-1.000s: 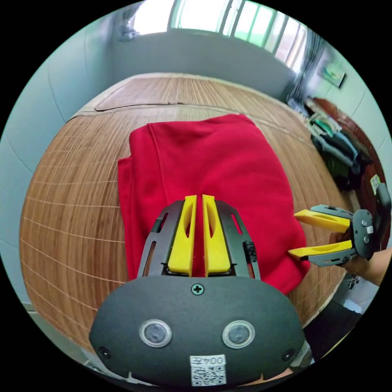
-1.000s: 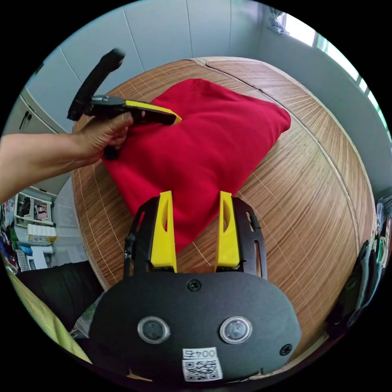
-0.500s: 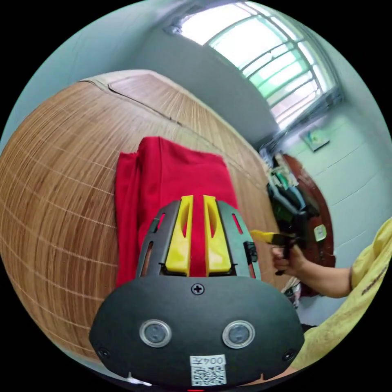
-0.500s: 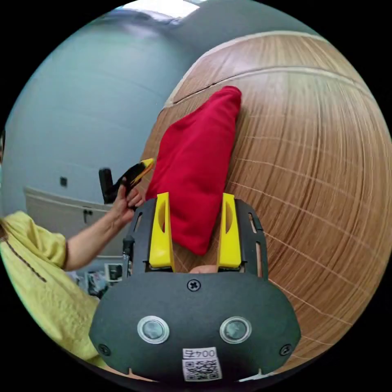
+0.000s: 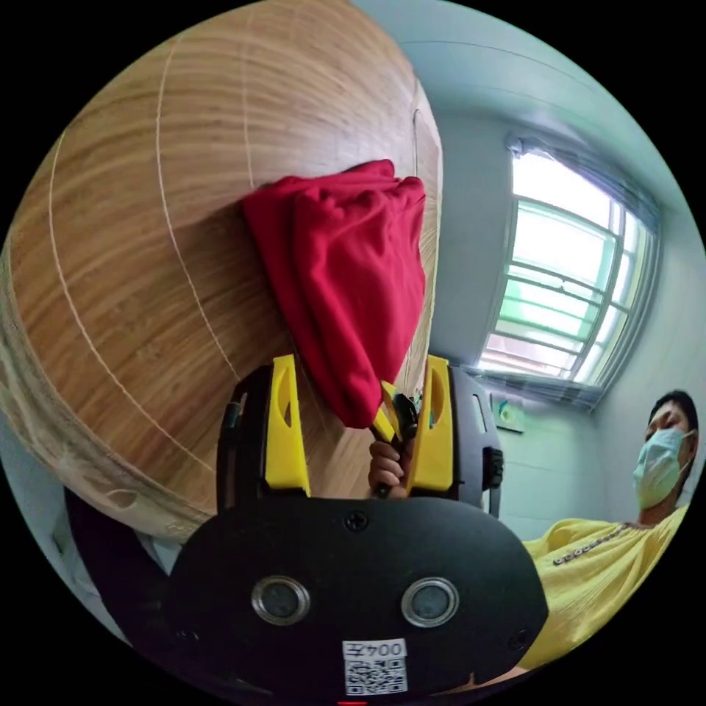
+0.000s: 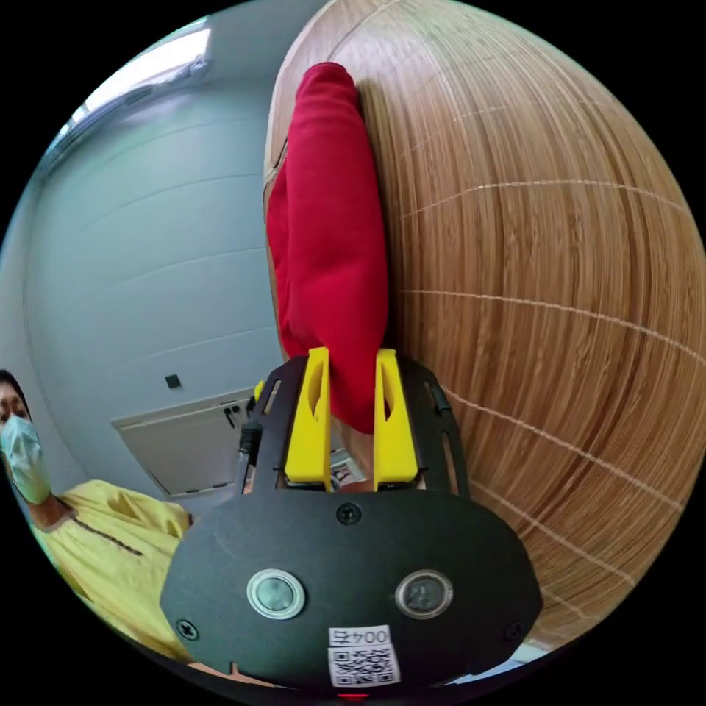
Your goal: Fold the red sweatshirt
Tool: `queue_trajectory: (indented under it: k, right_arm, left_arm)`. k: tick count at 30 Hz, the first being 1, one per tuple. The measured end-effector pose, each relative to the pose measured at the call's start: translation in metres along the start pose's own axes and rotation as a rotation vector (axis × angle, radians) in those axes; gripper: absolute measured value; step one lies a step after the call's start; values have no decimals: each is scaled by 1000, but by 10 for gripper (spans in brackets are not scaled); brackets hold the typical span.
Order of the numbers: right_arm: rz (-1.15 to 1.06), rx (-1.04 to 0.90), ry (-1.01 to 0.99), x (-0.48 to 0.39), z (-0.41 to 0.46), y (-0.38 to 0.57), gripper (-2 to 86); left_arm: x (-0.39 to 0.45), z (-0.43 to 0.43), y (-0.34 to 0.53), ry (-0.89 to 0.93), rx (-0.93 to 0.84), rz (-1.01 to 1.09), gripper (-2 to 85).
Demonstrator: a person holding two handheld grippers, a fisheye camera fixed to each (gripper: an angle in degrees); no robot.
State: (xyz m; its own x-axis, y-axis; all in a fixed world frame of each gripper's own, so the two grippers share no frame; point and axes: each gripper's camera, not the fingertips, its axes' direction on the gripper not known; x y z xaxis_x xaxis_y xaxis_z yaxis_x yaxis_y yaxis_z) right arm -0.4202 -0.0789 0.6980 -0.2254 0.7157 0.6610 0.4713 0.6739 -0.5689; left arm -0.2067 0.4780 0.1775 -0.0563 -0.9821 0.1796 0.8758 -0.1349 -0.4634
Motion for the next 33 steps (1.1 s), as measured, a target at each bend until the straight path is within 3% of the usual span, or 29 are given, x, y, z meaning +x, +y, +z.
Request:
queue_trajectory:
  k: [6,10,13,16,19,22,25,27,29,33]
  right_arm:
    - [4,-8,-43,-45,-38,-3,66]
    - [12,-34,-76,-46,-49,13,68]
    - [23,-56,-121,-24,-72,22,111]
    - [151,36,-297,32,-112,27,247]
    - [224,112,-375,75,-131,14,264]
    - [221,66,-388,94,-113,-18,270]
    - [223,44,-481,108,-82,-38,263]
    - [231,50,-520,111,-71,-38,209]
    - [185,71,-462,91,-76,-20,105]
    - [59,273,-355,34,-133,42,79]
  left_arm:
    - [2,38,-23,123,-10,-97,271]
    - [14,61,-47,209,-41,-104,196]
    - [43,59,-56,121,-92,-38,130]
    - [74,54,-61,31,-160,22,119]
    - [97,48,-61,-39,-224,60,115]
    - [113,44,-53,-78,-280,66,114]
    - [136,42,-41,-147,-360,99,112]
    - [158,43,-33,-211,-424,149,112]
    - [201,48,-24,-303,-510,268,111]
    - [282,69,-12,-319,-699,495,110]
